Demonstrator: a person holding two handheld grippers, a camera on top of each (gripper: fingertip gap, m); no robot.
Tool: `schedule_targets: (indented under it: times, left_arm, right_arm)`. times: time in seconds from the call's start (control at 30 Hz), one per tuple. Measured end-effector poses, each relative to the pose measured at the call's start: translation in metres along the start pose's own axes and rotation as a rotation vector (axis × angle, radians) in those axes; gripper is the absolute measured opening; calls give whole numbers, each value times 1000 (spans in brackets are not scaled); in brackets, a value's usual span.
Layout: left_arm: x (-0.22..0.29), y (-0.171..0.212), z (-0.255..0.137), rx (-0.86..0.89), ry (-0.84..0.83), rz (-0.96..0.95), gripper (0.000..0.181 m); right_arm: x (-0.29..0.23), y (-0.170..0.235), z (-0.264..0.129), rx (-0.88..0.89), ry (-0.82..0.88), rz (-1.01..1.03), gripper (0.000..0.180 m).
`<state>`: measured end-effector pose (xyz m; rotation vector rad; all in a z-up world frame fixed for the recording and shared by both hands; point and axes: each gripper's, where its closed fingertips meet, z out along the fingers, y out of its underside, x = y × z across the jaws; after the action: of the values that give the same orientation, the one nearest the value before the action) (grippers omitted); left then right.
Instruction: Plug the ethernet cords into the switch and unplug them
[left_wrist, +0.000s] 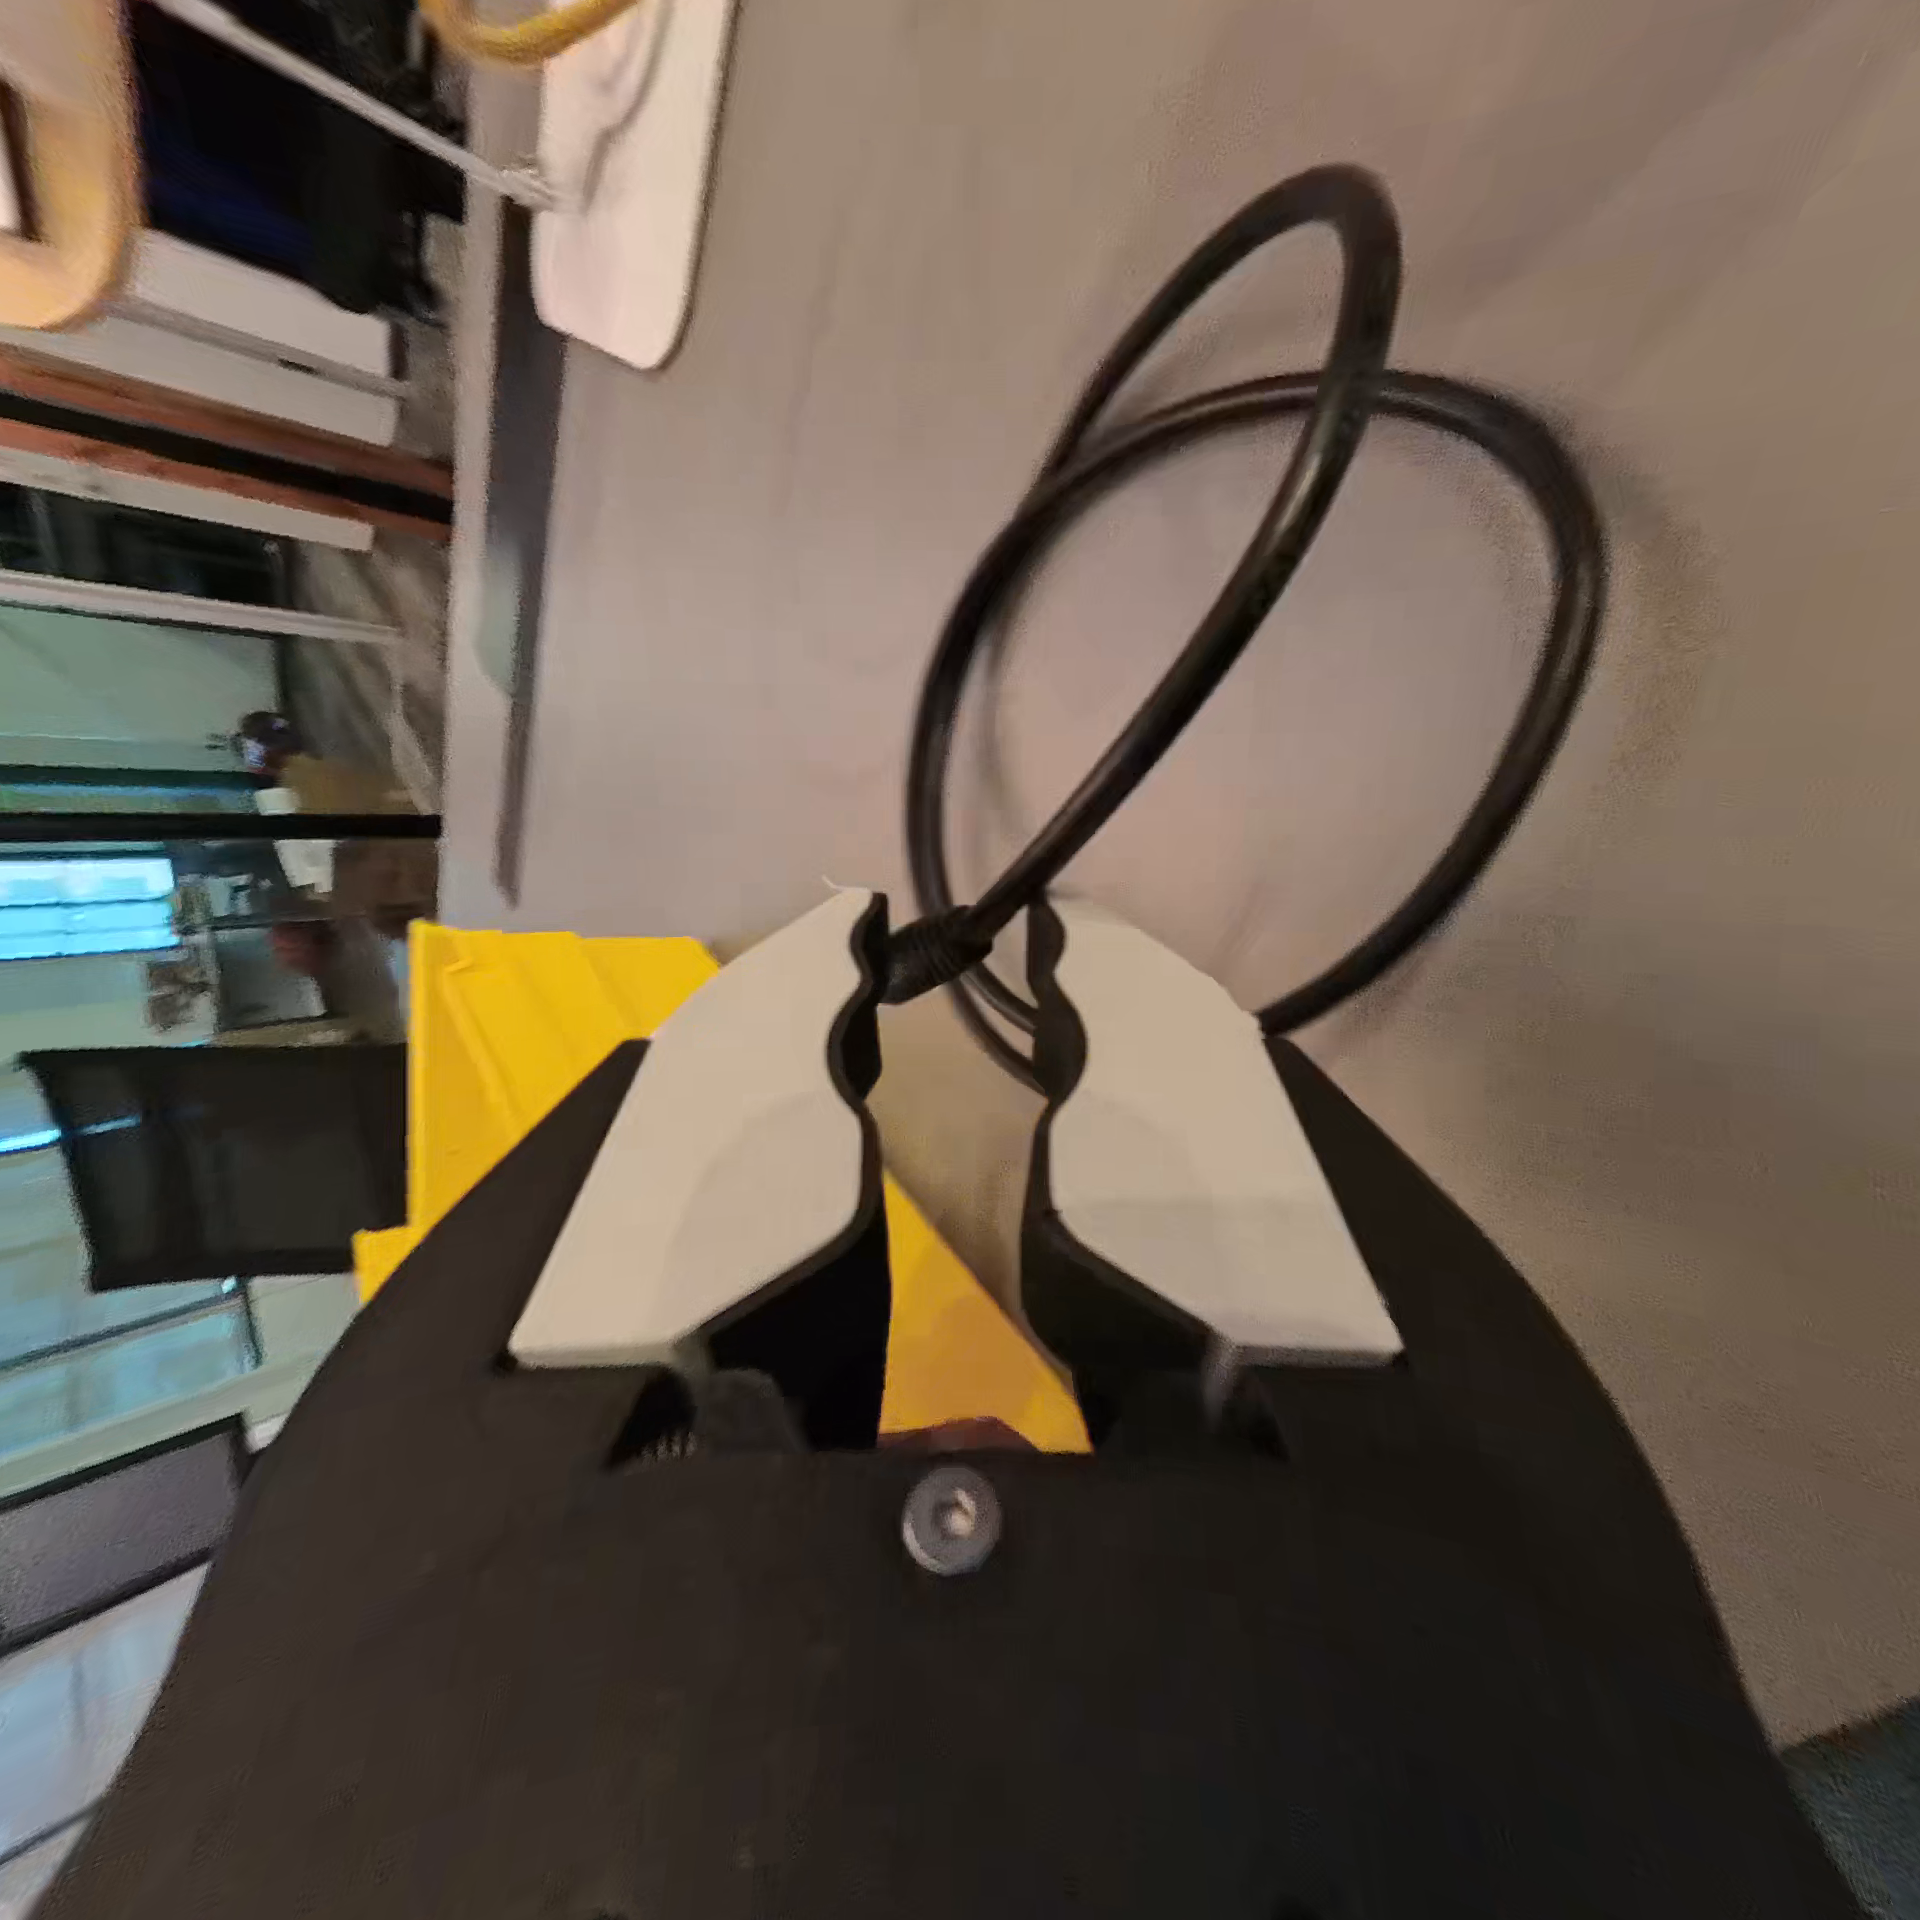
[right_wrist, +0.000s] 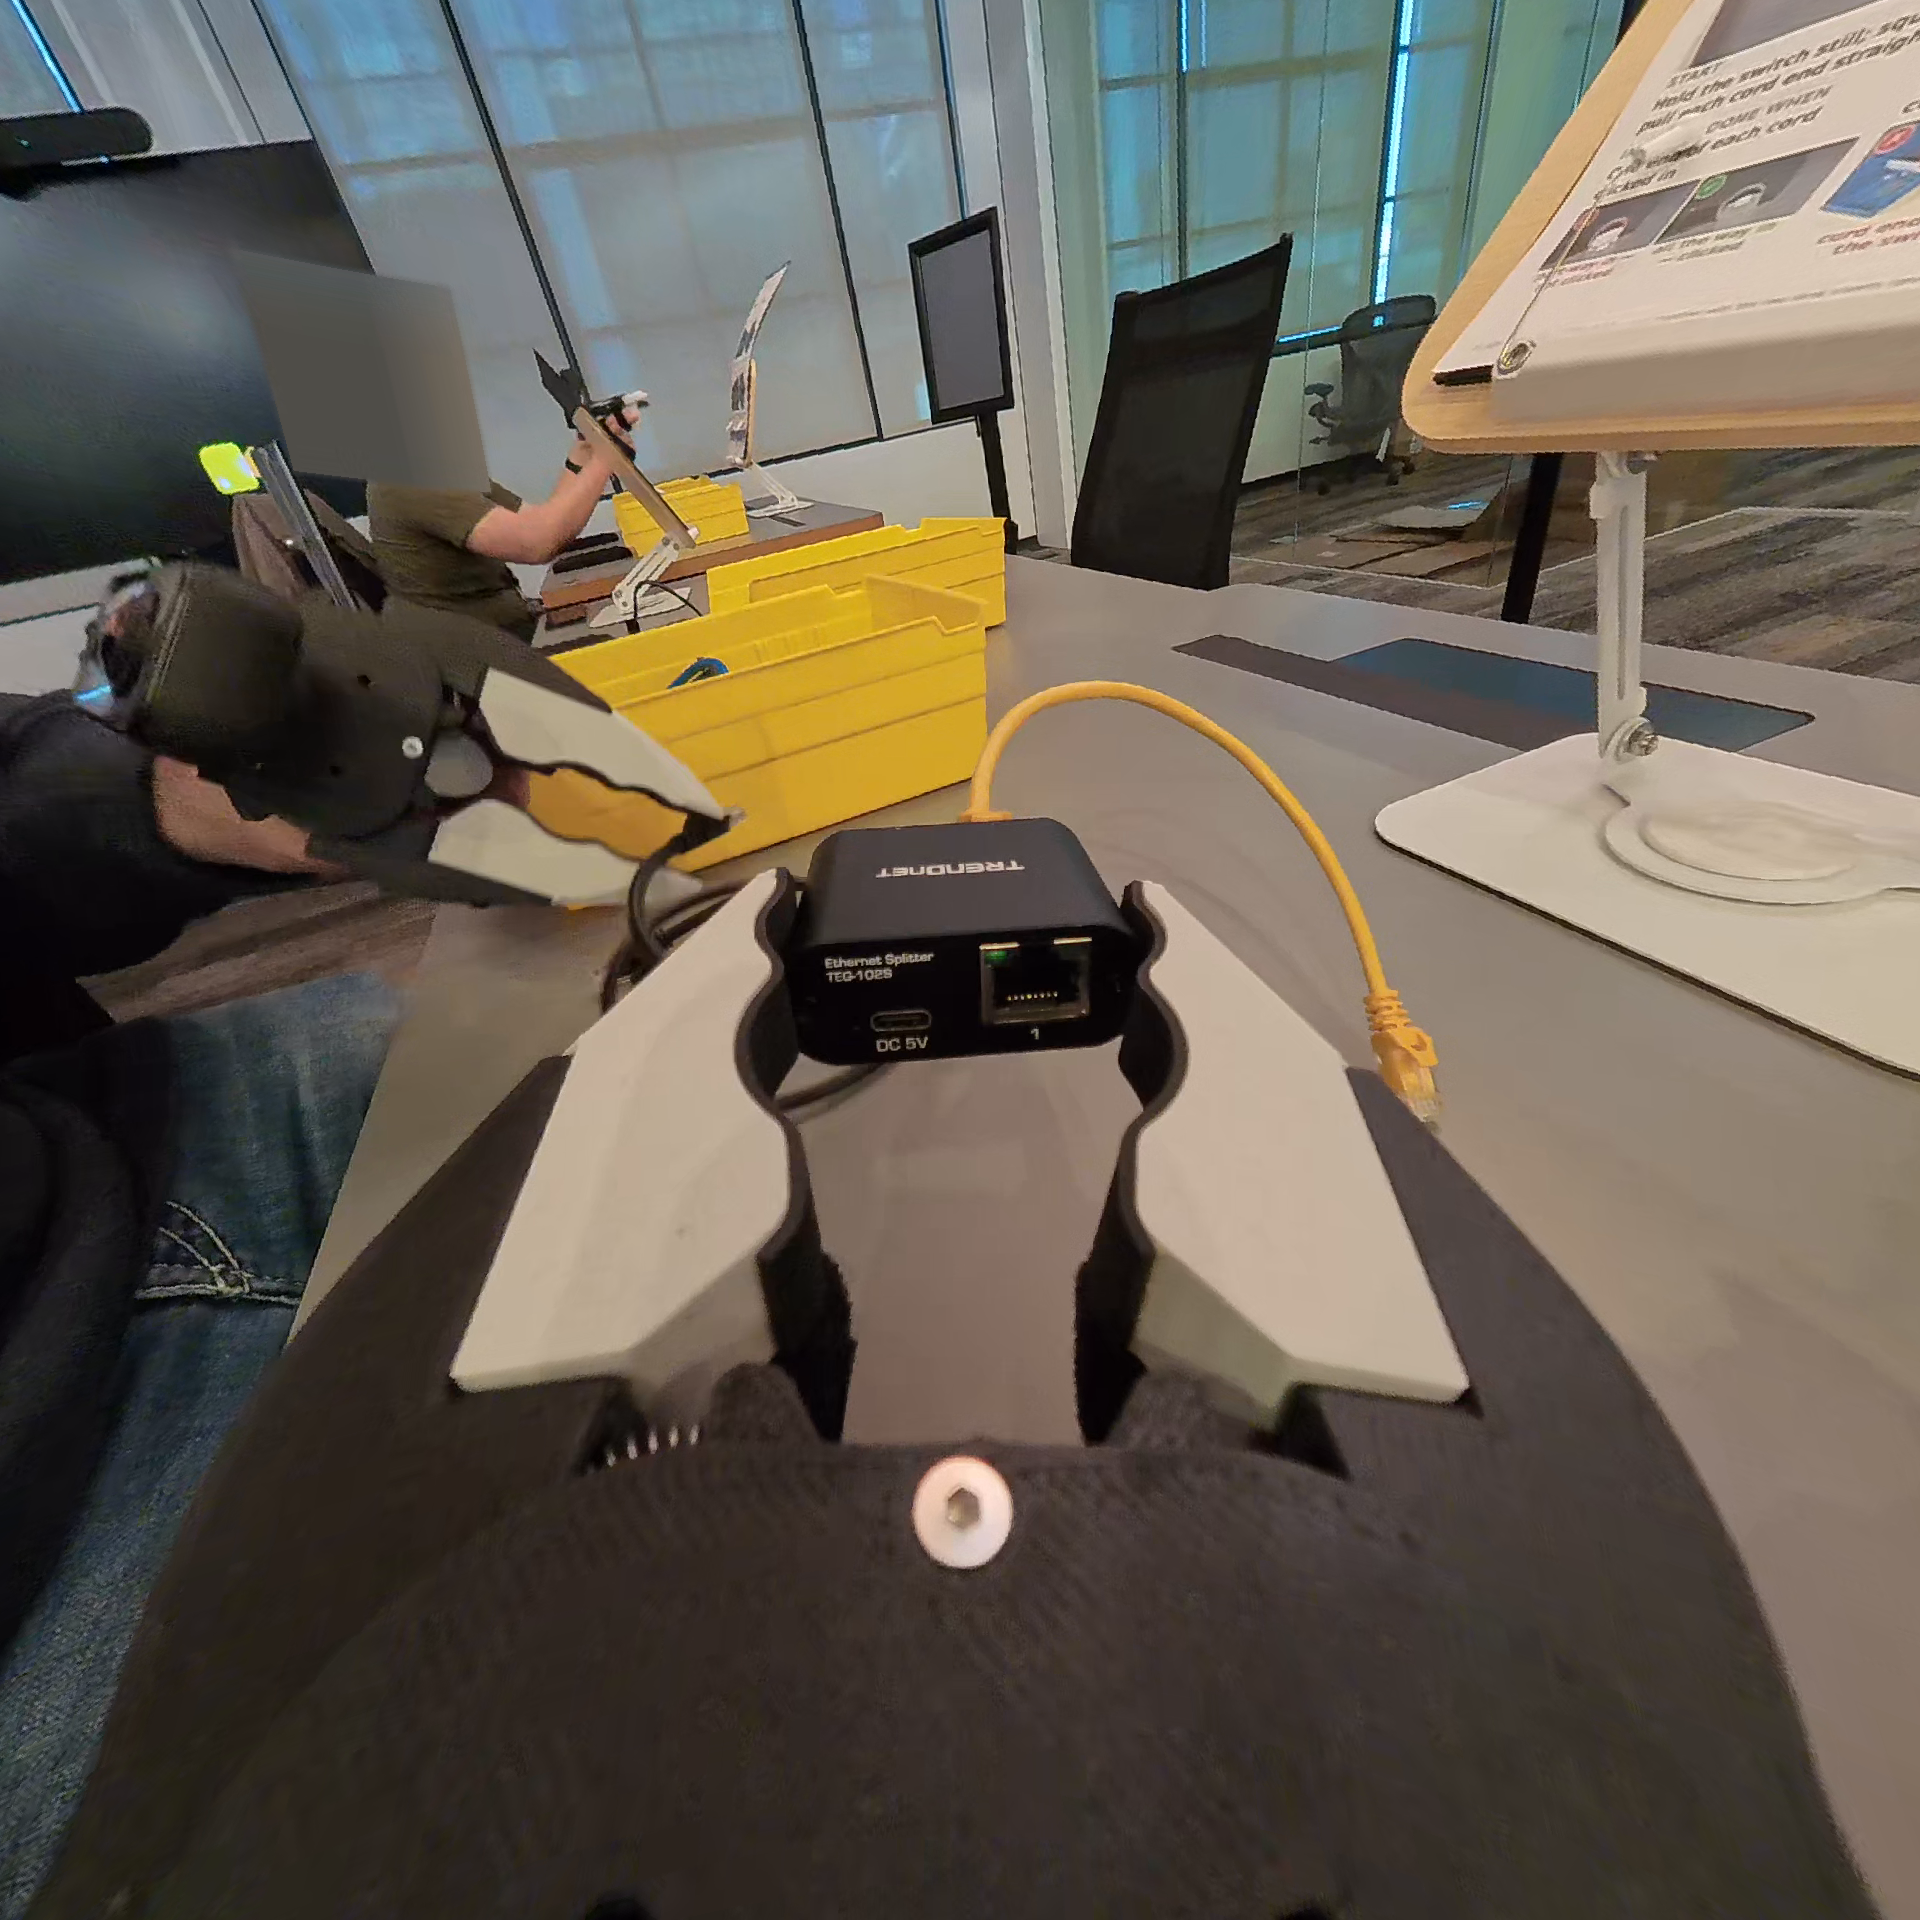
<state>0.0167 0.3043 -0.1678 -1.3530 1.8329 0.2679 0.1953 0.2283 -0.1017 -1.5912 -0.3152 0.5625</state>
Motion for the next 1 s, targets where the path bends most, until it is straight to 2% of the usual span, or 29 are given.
schedule_targets:
  times: [0.1, 0.17, 0.27, 0.37, 0.5, 0.57, 0.63, 0.73, 0.9, 1.0]
  left_arm:
    - [25, -1, -6, 59, 177, -74, 43]
    - [30, -9, -22, 177, 308, -74, 46]
    - [11, -4, -40, 205, 414, -103, 46]
    - [-10, 7, -47, 161, 440, -60, 43]
    - [-1, 16, -45, 6, 489, -105, 36]
    - [18, 22, -44, -92, 517, -197, 31]
    - [34, 23, -43, -118, 514, -347, 30]
    - [51, 32, -38, -139, 478, -518, 39]
    - [66, 56, -18, -253, 403, -505, 42]
    - [79, 45, -14, -213, 496, -599, 39]
  right_arm:
    - [-1, 0, -1, 0, -1, -7, 61]
    - [-1, -1, -1, 2, -4, -5, 61]
    - [-4, 0, 1, -2, -16, -10, 61]
    - [-5, 0, 1, -7, -17, -21, 61]
    - [-4, -1, 0, -1, -15, -16, 60]
    - [-4, -1, 0, -2, -15, -19, 60]
    - [-5, -1, 0, -3, -17, -23, 61]
    - [-8, -3, 1, 3, -26, -26, 61]
    - [-12, -4, 1, 4, -37, -38, 61]
    - [-11, -5, 0, 7, -29, -36, 60]
